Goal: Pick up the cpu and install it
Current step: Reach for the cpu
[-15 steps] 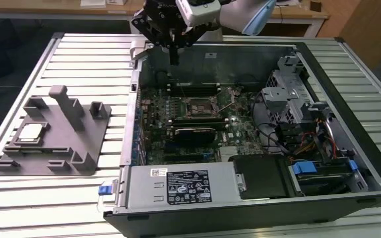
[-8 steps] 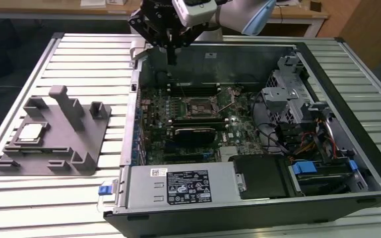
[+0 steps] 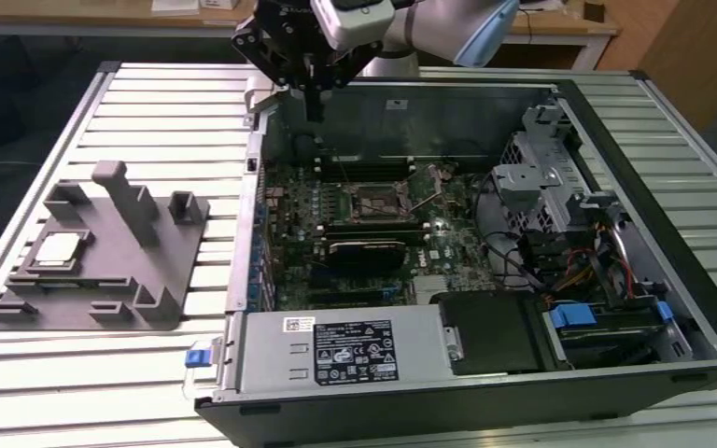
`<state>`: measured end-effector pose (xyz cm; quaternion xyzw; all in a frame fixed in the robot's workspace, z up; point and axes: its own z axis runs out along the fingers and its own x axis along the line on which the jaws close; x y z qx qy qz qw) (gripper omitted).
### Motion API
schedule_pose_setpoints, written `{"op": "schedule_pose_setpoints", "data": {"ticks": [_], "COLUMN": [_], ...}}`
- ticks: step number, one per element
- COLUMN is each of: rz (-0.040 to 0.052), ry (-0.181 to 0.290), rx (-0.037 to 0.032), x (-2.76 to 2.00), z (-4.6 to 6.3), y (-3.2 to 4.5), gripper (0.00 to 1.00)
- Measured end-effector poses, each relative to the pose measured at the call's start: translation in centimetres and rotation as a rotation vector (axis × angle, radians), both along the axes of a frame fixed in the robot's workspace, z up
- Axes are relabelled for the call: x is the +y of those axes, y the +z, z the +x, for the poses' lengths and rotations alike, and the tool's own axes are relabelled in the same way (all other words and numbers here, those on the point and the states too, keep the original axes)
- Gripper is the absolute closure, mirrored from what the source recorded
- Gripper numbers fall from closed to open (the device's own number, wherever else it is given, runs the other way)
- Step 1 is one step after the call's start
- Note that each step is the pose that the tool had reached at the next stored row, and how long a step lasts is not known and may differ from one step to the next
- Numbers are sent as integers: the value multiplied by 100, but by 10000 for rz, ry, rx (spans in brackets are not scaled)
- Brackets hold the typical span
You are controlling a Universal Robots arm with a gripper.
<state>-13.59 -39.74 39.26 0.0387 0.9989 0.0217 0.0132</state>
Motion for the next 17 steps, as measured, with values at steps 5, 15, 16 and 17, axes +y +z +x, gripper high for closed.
{"op": "schedule_pose_setpoints", "data": {"ticks": [5,15,16,17], "rz": [2,1,1,2], "ry": [-17,-52,-55,-57], "rx": [-1,-1,-1,-1], "x": [24,100,108,115], "z": [-56,-195,-211,-226], "y": [-5,-10,-11,-12], "gripper": [89,89,89,89]}}
